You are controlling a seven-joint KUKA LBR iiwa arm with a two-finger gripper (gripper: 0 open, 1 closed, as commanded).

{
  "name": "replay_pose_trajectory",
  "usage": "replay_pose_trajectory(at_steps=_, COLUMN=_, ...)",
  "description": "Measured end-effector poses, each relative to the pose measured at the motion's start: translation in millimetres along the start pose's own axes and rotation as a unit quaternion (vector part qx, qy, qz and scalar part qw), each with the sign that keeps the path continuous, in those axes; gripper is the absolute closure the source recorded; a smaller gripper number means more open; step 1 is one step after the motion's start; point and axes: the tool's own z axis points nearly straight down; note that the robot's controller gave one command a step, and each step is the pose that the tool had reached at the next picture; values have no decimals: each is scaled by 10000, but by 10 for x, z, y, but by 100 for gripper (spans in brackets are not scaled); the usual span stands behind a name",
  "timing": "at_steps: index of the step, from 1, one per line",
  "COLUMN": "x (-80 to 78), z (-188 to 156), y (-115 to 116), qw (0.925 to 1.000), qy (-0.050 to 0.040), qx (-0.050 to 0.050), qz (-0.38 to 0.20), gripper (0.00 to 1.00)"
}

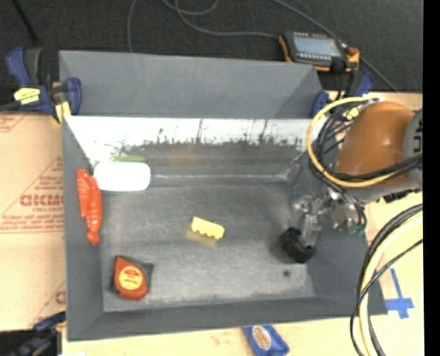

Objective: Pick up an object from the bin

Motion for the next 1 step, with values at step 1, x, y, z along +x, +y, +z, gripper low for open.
replay_pose_trajectory(at_steps=1, x=270, z=44, y=-99, qw=10000, qy=-6, qx=1, qz=67, gripper=100)
